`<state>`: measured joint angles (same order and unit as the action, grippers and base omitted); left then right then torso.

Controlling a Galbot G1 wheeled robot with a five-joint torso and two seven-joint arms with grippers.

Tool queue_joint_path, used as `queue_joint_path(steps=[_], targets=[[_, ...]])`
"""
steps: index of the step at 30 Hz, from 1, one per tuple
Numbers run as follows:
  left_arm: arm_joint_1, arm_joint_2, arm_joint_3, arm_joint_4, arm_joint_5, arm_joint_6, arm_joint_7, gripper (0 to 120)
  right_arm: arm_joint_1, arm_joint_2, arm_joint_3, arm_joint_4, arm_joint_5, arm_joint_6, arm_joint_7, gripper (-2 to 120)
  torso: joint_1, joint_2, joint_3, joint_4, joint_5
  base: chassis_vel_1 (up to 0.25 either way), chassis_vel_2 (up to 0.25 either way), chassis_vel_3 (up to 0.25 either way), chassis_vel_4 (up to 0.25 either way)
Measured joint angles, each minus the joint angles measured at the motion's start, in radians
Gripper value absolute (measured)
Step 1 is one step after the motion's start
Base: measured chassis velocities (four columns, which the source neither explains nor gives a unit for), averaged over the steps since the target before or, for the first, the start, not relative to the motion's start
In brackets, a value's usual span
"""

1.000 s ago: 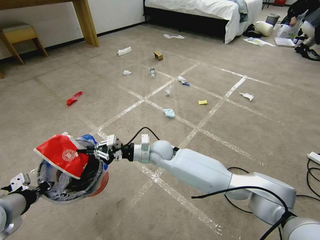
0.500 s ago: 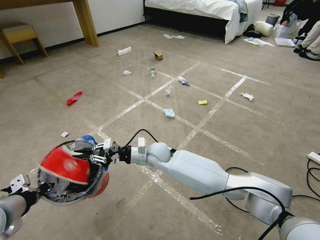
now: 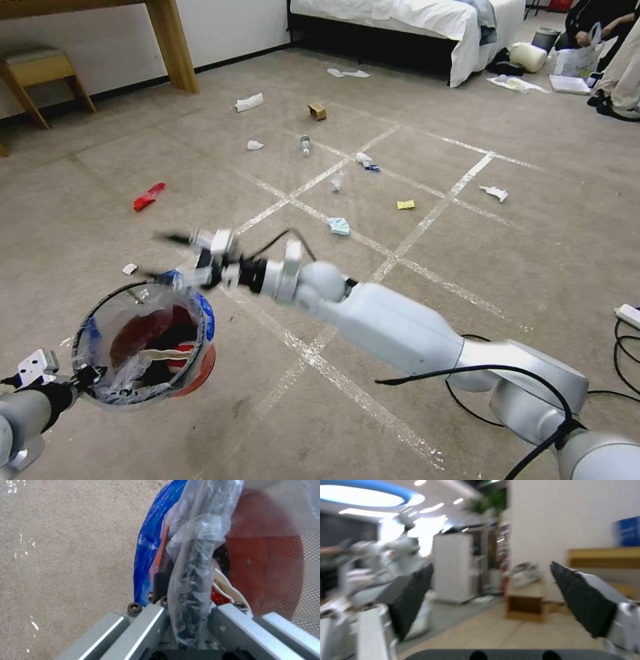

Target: Pick up the trash bin and place the garbage on the floor into it.

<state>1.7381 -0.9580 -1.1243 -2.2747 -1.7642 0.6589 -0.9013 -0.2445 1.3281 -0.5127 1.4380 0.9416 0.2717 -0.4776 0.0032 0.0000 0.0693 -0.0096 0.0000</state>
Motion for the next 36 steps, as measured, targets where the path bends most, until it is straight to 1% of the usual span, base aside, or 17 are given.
queue_joint_path(steps=[1, 3, 4, 5, 7, 8, 12, 14, 15, 18, 20, 23, 25, 29, 30, 34, 36], targets=[[0.000, 0.000, 0.000, 0.000, 0.000, 0.000, 0.000, 0, 0.000, 0.000, 0.000, 0.000, 0.000, 0.000, 0.000, 93, 0.000, 0.000, 0.000, 0.0000, 0.0000, 0.000, 0.000, 0.000, 0.000], [0.001, 0.000, -0.002, 0.000, -0.003, 0.000, -0.002, 0, -0.021, -0.017, 0.070, 0.016, 0.000, -0.007, 0.061, 99, 0.000, 0.000, 0.000, 0.0001, 0.0001, 0.000, 0.000, 0.000, 0.000], [0.001, -0.002, -0.003, 0.000, -0.006, 0.000, -0.004, 0, -0.047, -0.033, 0.119, 0.026, -0.005, -0.012, 0.125, 99, 0.000, 0.000, 0.000, 0.0000, 0.0001, 0.000, 0.000, 0.000, 0.000], [0.001, -0.002, -0.003, 0.000, -0.006, 0.000, -0.004, 0, -0.047, -0.033, 0.119, 0.026, -0.005, -0.012, 0.125, 99, 0.000, 0.000, 0.000, 0.0000, 0.0001, 0.000, 0.000, 0.000, 0.000], [0.008, -0.011, -0.013, -0.009, -0.014, 0.000, -0.008, 0, -0.110, -0.059, 0.193, 0.039, -0.043, -0.012, 0.237, 100, 0.000, 0.000, 0.000, -0.0003, 0.0002, 0.000, 0.000, 0.000, 0.000], [0.008, -0.011, -0.013, -0.009, -0.014, 0.000, -0.008, 0, -0.110, -0.059, 0.193, 0.039, -0.043, -0.012, 0.237, 100, 0.000, 0.000, 0.000, -0.0003, 0.0002, 0.000, 0.000, 0.000, 0.000], [0.014, -0.027, -0.020, -0.026, -0.018, 0.000, -0.016, 0, -0.225, -0.091, 0.290, 0.060, -0.163, 0.024, 0.334, 100, 0.000, 0.000, 0.000, 0.0000, 0.0003, 0.000, 0.000, 0.000, 0.000], [0.012, -0.027, -0.019, -0.027, -0.018, 0.000, -0.017, 0, -0.242, -0.098, 0.303, 0.068, -0.177, 0.033, 0.351, 100, 0.000, 0.000, 0.000, 0.0001, 0.0003, 0.000, 0.000, 0.000, 0.000], [0.009, -0.030, -0.013, -0.028, -0.019, 0.000, -0.019, 0, -0.297, -0.119, 0.351, 0.100, -0.230, 0.061, 0.406, 100, 0.000, 0.000, 0.000, -0.0001, 0.0004, 0.000, 0.000, 0.000, 0.000], [0.010, -0.030, -0.010, -0.028, -0.019, 0.000, -0.019, 0, -0.320, -0.128, 0.374, 0.117, -0.253, 0.069, 0.424, 100, 0.000, 0.000, 0.000, -0.0002, 0.0004, 0.000, 0.000, 0.000, 0.000], [0.013, -0.031, -0.007, -0.029, -0.014, 0.000, -0.014, 0, -0.436, -0.162, 0.493, 0.192, -0.327, 0.089, 0.454, 100, 0.000, 0.000, 0.000, 0.0001, 0.0002, 0.000, 0.000, 0.000, 0.000], [0.013, -0.031, -0.007, -0.031, -0.013, 0.000, -0.013, 0, -0.486, -0.172, 0.535, 0.216, -0.348, 0.095, 0.455, 100, 0.000, 0.000, 0.000, 0.0001, 0.0002, 0.000, 0.000, 0.000, 0.000], [0.014, -0.036, -0.004, -0.040, -0.004, 0.001, -0.009, 0, -0.641, -0.200, 0.657, 0.276, -0.393, 0.114, 0.440, 100, 0.000, 0.000, 0.000, -0.0003, 0.0006, 0.000, 0.000, 0.000, 0.000], [0.018, -0.043, -0.002, -0.045, 0.002, 0.002, -0.005, 0, -0.735, -0.224, 0.743, 0.322, -0.414, 0.133, 0.427, 100, 0.000, 0.000, 0.000, -0.0004, 0.0002, 0.000, 0.000, 0.000, 0.000], [0.019, -0.052, 0.002, -0.049, 0.012, 0.004, -0.002, 0, -0.814, -0.237, 0.823, 0.363, -0.438, 0.149, 0.419, 100, 0.000, 0.000, 0.000, -0.0001, 0.0004, 0.000, 0.000, 0.000, 0.000], [0.020, -0.062, 0.012, -0.056, 0.026, 0.005, 0.000, 0, -0.907, -0.230, 0.909, 0.406, -0.458, 0.166, 0.411, 100, 0.000, 0.000, 0.000, 0.0000, 0.0000, 0.000, 0.000, 0.000, 0.000], [0.020, -0.070, 0.021, -0.064, 0.039, 0.007, 0.007, 0, -1.007, -0.192, 0.987, 0.445, -0.475, 0.183, 0.402, 100, 0.000, 0.000, 0.000, -0.0002, 0.0002, 0.000, 0.000, 0.000, 0.000]])
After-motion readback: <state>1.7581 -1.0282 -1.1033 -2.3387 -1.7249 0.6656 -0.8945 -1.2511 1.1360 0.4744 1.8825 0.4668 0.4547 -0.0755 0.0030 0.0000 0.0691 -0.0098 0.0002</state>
